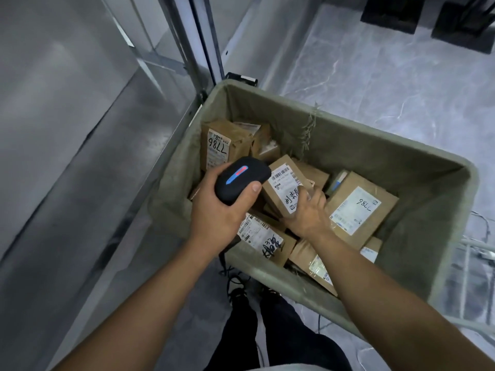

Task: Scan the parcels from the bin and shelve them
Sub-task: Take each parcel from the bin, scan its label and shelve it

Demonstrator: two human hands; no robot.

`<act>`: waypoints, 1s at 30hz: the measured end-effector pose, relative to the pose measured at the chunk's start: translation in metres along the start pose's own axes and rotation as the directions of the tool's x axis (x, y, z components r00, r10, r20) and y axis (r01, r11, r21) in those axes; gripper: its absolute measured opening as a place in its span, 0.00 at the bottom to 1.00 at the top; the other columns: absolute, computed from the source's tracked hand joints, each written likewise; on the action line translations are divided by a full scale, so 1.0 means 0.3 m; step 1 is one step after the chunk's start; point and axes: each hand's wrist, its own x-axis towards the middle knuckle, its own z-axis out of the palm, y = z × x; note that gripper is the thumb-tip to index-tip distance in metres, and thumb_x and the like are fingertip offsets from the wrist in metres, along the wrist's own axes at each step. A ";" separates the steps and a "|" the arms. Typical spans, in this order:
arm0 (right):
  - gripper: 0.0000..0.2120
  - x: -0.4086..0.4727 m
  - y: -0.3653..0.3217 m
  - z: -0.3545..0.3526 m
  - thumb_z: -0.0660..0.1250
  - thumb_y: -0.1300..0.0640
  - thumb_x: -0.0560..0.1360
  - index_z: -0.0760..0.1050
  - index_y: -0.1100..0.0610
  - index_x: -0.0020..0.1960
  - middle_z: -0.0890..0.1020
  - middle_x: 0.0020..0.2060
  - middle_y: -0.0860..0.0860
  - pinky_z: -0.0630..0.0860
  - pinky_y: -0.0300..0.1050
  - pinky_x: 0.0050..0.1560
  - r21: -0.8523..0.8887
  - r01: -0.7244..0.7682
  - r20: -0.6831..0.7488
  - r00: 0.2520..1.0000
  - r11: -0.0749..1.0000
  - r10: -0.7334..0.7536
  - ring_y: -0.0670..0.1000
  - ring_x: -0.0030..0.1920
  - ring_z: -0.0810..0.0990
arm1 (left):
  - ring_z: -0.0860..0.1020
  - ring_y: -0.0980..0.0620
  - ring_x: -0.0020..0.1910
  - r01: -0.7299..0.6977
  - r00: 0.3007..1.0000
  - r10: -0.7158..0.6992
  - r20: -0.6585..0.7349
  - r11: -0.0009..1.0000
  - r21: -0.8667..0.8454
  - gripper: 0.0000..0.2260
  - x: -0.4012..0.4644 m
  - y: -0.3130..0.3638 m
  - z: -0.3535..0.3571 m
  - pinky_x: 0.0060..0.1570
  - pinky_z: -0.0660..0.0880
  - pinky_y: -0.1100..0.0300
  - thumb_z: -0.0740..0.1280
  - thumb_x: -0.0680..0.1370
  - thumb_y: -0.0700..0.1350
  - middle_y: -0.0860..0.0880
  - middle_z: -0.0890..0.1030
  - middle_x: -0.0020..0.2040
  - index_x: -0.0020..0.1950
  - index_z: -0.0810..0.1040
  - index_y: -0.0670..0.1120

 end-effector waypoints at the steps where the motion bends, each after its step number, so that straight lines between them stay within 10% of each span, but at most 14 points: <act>1: 0.50 0.002 0.000 0.005 0.77 0.40 0.67 0.51 0.52 0.76 0.50 0.77 0.62 0.55 0.61 0.78 -0.012 0.007 -0.006 1.000 1.000 -0.007 0.64 0.78 0.48 | 0.83 0.45 0.42 0.013 1.000 -0.013 -0.005 1.000 0.003 0.25 -0.003 -0.004 0.000 0.43 0.82 0.45 0.77 0.69 0.62 0.49 0.85 0.52 0.63 0.78 0.58; 5: 0.50 -0.001 0.000 0.005 0.77 0.40 0.66 0.51 0.53 0.76 0.53 0.76 0.63 0.59 0.62 0.77 0.003 0.030 -0.038 0.999 1.000 -0.030 0.64 0.76 0.53 | 0.82 0.44 0.41 0.058 0.998 -0.057 -0.038 0.998 0.012 0.26 -0.019 -0.018 -0.007 0.46 0.83 0.38 0.77 0.68 0.64 0.48 0.85 0.52 0.64 0.77 0.60; 22: 0.51 -0.270 -0.056 -0.253 0.70 0.32 0.60 0.57 0.51 0.76 0.57 0.75 0.59 0.65 0.64 0.71 0.203 0.256 -0.424 0.893 0.945 -0.151 0.61 0.73 0.56 | 0.81 0.51 0.34 -0.046 0.987 0.041 -0.156 0.999 -0.028 0.20 -0.200 0.127 -0.103 0.30 0.77 0.61 0.79 0.74 0.51 0.46 0.84 0.48 0.64 0.77 0.54; 30: 0.51 -0.447 -0.143 -0.376 0.73 0.32 0.63 0.57 0.51 0.77 0.56 0.77 0.60 0.62 0.64 0.73 0.152 0.368 -0.540 0.808 0.917 -0.235 0.61 0.75 0.55 | 0.82 0.45 0.40 -0.184 0.958 0.169 -0.230 0.982 -0.042 0.25 -0.306 0.177 -0.175 0.46 0.83 0.39 0.77 0.68 0.64 0.47 0.85 0.48 0.61 0.77 0.61</act>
